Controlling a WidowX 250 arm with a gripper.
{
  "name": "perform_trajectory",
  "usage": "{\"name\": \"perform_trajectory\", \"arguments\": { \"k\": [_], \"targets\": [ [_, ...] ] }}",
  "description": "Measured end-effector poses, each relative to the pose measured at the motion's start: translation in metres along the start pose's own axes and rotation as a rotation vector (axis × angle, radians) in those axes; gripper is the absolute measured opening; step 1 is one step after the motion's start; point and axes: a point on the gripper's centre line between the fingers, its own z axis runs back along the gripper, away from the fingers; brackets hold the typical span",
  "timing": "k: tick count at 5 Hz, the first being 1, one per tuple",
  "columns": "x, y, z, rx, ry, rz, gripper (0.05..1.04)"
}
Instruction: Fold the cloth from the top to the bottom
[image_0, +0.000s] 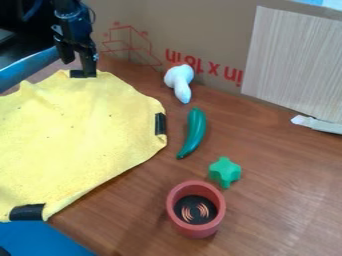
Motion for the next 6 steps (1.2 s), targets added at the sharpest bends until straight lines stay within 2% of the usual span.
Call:
{"name": "perform_trajectory", "arguments": {
  "k": [1,2,3,5,6],
  "targets": [
    [-0.001,0.001,-0.005,0.000,0.019,-0.002,1.000],
    [0.000,0.003,-0.002,0.003,0.030,-0.002,1.000],
    [-0.004,0.001,-0.015,-0.010,0.070,-0.005,0.956],
    [0.000,0.005,-0.015,-0.010,0.077,0.007,0.404],
    [0.001,0.005,-0.016,-0.015,0.068,0.014,0.194]
  ]
}}
